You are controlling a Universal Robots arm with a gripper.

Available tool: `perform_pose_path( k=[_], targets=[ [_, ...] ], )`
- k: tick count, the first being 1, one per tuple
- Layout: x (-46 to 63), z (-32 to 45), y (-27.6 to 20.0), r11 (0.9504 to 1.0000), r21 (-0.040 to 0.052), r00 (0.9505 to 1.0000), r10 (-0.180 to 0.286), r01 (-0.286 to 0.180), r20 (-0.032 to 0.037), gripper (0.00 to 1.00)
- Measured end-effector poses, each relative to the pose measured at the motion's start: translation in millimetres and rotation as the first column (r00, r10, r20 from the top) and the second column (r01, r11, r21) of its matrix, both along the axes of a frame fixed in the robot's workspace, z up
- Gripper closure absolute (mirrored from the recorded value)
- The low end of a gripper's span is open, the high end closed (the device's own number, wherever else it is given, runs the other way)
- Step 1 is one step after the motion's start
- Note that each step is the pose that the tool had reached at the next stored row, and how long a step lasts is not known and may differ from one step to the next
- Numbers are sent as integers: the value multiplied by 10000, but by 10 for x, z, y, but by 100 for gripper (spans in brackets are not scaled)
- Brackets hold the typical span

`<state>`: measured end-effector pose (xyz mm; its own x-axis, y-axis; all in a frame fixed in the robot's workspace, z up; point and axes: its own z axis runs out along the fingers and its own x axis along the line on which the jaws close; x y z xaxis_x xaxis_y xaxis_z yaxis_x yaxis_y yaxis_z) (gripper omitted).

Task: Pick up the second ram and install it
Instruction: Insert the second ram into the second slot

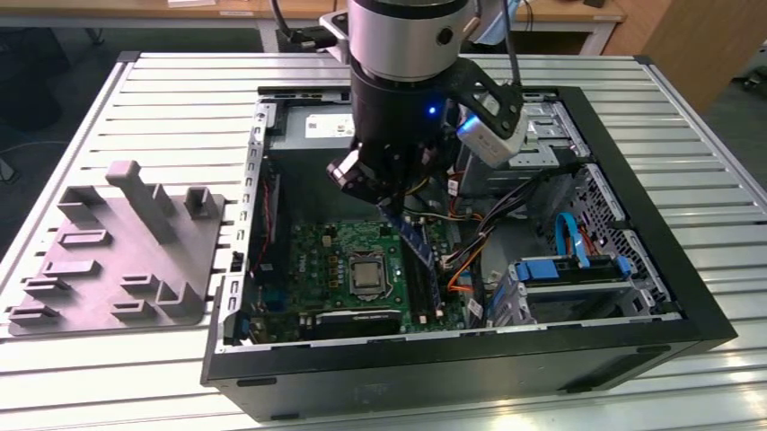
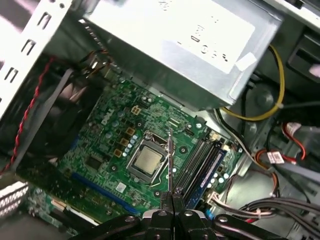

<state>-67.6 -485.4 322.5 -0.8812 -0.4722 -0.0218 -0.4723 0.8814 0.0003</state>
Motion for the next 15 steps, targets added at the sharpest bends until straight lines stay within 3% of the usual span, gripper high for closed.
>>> perform_pose_path(
  k=[4,8,12,15],
  targets=[
    [0,-11,0,9973,0,9973,-731,731,0,88],
    [0,-21,0,9895,0,9895,-1445,1445,0,88],
    [0,-32,0,9762,0,9762,-2168,2168,0,88],
    [0,-39,0,9633,0,9633,-2686,2686,0,88]
  ],
)
